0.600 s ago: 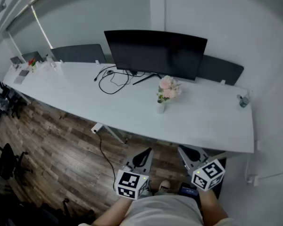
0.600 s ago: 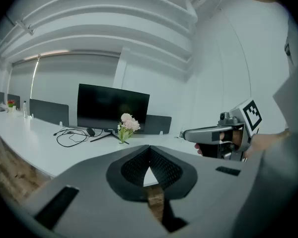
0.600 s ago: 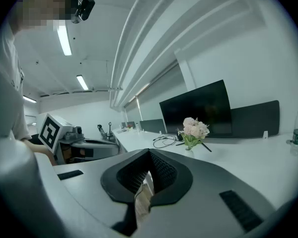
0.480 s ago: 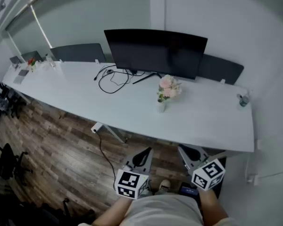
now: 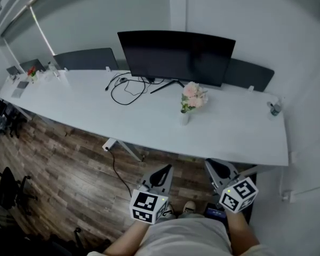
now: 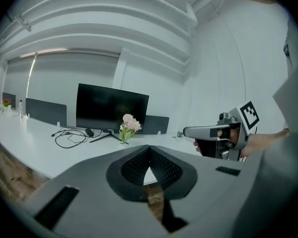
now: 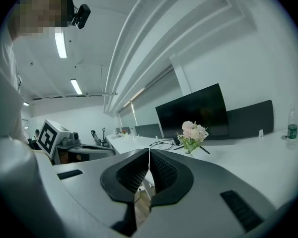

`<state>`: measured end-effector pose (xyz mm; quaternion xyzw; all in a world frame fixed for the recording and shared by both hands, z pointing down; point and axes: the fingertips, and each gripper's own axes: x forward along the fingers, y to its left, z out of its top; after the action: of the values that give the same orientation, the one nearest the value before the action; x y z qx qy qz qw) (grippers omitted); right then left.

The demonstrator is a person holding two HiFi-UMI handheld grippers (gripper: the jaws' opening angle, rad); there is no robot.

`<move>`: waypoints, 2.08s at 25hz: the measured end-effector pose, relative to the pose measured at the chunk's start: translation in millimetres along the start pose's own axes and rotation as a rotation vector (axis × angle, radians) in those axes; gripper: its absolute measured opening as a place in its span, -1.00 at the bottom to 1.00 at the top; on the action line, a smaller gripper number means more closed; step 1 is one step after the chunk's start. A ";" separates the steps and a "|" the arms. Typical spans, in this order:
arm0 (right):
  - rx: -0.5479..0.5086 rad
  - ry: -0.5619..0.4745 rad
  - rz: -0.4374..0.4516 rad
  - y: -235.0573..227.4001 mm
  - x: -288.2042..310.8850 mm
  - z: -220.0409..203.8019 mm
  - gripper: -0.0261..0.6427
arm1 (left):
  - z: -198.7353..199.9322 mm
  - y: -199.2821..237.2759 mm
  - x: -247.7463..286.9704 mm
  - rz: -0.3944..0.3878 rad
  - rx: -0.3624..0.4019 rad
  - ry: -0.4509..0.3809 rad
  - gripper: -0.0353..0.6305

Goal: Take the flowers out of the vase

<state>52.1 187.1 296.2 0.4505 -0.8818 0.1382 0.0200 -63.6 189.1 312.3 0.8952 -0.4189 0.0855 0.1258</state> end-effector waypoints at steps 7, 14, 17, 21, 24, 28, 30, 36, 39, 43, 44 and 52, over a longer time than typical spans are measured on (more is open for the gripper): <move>0.002 0.005 -0.044 10.5 9.2 -7.4 -0.83 | -10.3 11.7 -7.1 -0.049 0.004 0.012 -0.88; 0.030 0.017 -0.058 0.7 23.2 -15.4 -0.83 | -18.1 23.7 4.8 -0.067 -0.006 0.037 -0.88; 0.040 0.016 -0.058 -14.4 34.7 -15.8 -0.83 | -17.2 29.7 20.8 -0.071 -0.007 0.047 -0.88; 0.025 0.024 -0.042 -34.8 52.0 -12.5 -0.83 | -14.5 36.4 46.9 -0.070 -0.021 0.066 -0.88; 0.010 0.033 -0.030 -52.9 65.5 -7.1 -0.83 | -11.8 42.3 68.5 -0.067 -0.023 0.080 -0.88; 0.012 0.050 -0.001 -75.8 84.9 -1.2 -0.83 | 1.7 54.5 98.3 -0.045 -0.026 0.070 -0.88; 0.008 0.053 0.018 -86.3 93.6 4.7 -0.83 | 10.8 59.7 111.6 -0.032 -0.030 0.062 -0.88; 0.029 0.060 0.070 -122.3 117.5 20.0 -0.83 | 31.3 73.2 147.5 0.016 -0.024 0.045 -0.88; 0.035 0.064 0.090 -139.0 126.2 23.2 -0.83 | 36.5 76.2 162.4 0.041 -0.026 0.042 -0.88; 0.029 0.055 0.132 -153.5 135.4 31.2 -0.83 | 40.4 80.4 179.0 0.076 -0.025 0.036 -0.88; 0.027 0.054 0.142 -156.2 136.8 33.2 -0.83 | 41.5 81.4 182.5 0.084 -0.024 0.033 -0.88; 0.046 0.069 0.181 -171.4 145.3 26.9 -0.83 | 44.5 79.2 201.7 0.098 -0.023 0.052 -0.88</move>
<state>105.3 -29.9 332.2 0.3642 -0.9143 0.1748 0.0274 5.3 -19.9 334.1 0.8696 -0.4596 0.1100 0.1429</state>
